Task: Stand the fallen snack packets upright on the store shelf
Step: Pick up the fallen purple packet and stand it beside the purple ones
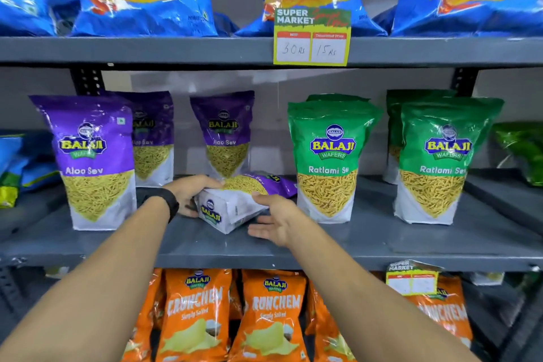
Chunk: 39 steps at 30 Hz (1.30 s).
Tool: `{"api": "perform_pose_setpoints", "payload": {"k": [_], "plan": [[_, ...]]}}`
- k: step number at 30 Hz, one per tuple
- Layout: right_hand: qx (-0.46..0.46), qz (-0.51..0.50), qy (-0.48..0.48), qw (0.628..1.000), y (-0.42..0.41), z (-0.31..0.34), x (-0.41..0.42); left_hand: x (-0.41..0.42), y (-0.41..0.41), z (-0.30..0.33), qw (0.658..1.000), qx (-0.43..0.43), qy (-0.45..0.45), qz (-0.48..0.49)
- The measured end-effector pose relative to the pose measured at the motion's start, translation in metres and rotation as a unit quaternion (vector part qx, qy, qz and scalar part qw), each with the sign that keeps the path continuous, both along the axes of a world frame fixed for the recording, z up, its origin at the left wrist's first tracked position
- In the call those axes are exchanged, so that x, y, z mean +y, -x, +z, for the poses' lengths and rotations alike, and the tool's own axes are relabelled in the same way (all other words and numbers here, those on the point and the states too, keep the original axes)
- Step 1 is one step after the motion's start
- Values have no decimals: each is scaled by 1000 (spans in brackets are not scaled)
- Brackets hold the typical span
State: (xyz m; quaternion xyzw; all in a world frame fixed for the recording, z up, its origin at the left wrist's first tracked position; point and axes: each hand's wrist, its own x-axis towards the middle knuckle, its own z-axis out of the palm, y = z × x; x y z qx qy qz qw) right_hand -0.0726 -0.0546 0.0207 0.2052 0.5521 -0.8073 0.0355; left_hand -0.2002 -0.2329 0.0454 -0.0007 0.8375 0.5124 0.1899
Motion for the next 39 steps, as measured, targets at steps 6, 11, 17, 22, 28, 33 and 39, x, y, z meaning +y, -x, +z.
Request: {"api": "perform_pose_setpoints", "payload": {"k": [6, 11, 17, 22, 28, 33, 39], "plan": [[20, -41, -49, 998, -11, -2, -14, 0, -31, -3, 1000, 8, -23, -7], [57, -58, -63, 995, -52, -11, -25, -5, -76, -8, 994, 68, -86, 29], [173, -32, -37, 984, -101, -23, -36, -32, -154, -38, 951, 142, -262, 79], [256, -26, -119, 959, -127, -28, -35, -47, -203, -58, 914, 185, -357, 51], [323, -4, -187, 928, -151, -48, -32, -48, -253, -84, 886, 277, -365, 75], [364, 6, -213, 907, -163, -48, -29, -47, -269, -86, 874, 310, -363, 85], [375, 7, -215, 902, -166, -46, -31, -48, -269, -78, 871, 321, -361, 85]]}}
